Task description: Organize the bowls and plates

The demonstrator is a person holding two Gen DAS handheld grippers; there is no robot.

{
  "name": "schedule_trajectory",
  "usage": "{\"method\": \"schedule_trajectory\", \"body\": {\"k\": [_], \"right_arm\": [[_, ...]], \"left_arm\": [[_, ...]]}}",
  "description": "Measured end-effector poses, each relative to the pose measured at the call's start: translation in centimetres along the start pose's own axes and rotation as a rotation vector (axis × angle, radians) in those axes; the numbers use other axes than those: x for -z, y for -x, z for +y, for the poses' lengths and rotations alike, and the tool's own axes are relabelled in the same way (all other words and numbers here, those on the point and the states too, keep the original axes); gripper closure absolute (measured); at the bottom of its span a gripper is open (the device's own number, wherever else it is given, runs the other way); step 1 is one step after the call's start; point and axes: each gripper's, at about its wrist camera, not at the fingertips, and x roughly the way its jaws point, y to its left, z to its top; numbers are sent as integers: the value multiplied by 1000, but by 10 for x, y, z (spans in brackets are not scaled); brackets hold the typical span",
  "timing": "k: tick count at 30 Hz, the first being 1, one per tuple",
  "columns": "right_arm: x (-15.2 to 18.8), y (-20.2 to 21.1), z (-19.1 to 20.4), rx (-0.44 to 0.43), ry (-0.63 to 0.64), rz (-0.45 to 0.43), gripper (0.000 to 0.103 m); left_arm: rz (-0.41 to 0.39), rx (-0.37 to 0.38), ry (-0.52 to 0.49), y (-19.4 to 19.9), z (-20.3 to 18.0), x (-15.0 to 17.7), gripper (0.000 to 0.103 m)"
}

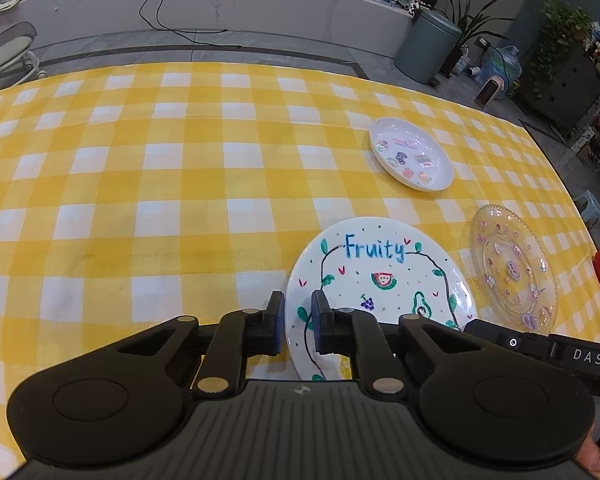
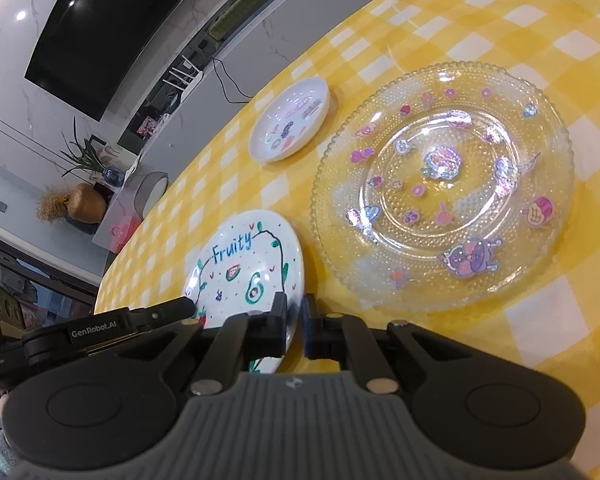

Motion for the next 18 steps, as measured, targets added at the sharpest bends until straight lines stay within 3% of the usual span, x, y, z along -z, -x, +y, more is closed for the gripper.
{"method": "schedule_trajectory", "body": {"k": [11, 18], "right_arm": [[-1, 20, 5, 11, 1, -19, 98], [1, 45, -3, 1, -20, -36, 98]], "left_arm": [[-15, 26, 32, 23, -12, 0, 90], [-14, 24, 9, 41, -39, 2, 90]]}}
